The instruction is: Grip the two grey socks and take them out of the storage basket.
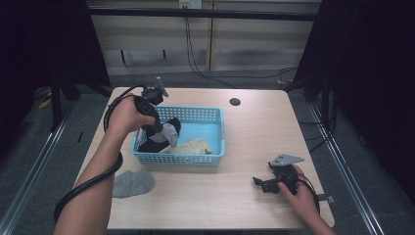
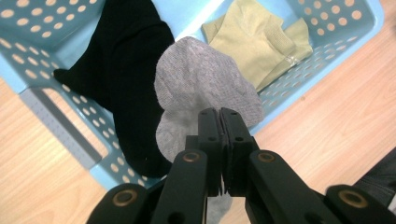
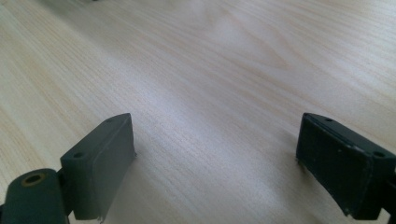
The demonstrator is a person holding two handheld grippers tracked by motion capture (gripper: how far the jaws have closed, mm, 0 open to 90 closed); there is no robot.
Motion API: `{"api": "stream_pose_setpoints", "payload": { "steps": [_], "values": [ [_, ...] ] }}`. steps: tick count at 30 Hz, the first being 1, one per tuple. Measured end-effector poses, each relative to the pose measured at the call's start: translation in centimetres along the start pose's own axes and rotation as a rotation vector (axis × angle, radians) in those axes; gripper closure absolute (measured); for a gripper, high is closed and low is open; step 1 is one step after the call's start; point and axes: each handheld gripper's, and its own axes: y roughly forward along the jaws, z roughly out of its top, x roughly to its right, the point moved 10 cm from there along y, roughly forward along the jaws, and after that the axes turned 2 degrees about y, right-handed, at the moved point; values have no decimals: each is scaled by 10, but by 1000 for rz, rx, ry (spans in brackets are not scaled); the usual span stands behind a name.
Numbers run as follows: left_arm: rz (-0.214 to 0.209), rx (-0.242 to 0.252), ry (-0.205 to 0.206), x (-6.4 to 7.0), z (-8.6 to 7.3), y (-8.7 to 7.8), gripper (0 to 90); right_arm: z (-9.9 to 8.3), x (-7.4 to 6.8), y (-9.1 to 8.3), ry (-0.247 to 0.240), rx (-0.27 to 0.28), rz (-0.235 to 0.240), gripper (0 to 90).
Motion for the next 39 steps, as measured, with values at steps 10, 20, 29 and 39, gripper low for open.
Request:
{"api": "stream_pose_setpoints", "payload": {
  "steps": [10,20,29,39],
  "values": [
    [22,-12,-4,-3,-17,-19,880,0,0,0,-6,3,1,109],
    [28,-2,-16,-6,-33,-34,880,0,0,0,-2,1,0,109],
    [22,8,-35,-10,-55,-42,879,0,0,0,-3,2,0,109],
    [40,14,-68,-17,-85,-60,880,0,0,0,-6,3,0,109]
  ]
}}
